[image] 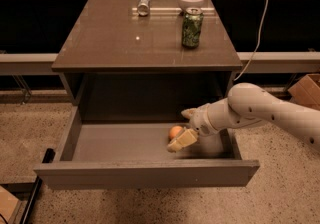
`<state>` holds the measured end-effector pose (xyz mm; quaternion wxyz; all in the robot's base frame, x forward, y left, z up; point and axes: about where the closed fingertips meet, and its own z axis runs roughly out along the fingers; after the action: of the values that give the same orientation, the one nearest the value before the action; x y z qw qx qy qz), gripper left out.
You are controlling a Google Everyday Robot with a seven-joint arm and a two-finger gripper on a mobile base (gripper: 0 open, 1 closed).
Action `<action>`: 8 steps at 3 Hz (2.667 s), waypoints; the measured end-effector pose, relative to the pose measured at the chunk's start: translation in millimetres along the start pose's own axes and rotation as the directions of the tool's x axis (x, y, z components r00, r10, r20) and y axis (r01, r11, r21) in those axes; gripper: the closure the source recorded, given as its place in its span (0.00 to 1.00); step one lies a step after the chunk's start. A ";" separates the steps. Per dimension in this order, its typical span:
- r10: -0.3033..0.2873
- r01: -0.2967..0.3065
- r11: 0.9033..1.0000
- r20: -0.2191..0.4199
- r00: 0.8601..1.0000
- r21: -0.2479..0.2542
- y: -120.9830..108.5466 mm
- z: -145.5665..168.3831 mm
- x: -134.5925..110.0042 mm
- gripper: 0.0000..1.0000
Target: Pick orange from top drawer and place on counter
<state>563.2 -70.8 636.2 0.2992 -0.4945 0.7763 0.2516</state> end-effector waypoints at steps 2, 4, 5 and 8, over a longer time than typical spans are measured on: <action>0.037 -0.037 0.999 -0.012 0.999 -0.011 -1.7 5.0 17.9 0.62; -0.038 0.038 0.999 0.046 0.998 0.008 9.4 -59.2 -28.0 1.00; -0.179 0.174 0.983 0.088 0.980 0.063 2.5 -147.1 -115.6 1.00; -0.297 0.210 0.930 0.277 0.914 0.303 -91.6 -194.3 -313.1 1.00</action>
Offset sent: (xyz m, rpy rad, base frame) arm -0.0065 -0.0180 -0.0207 0.0008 0.0513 -0.0365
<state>709.3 -46.2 985.8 0.5146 -0.4996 0.6732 0.1798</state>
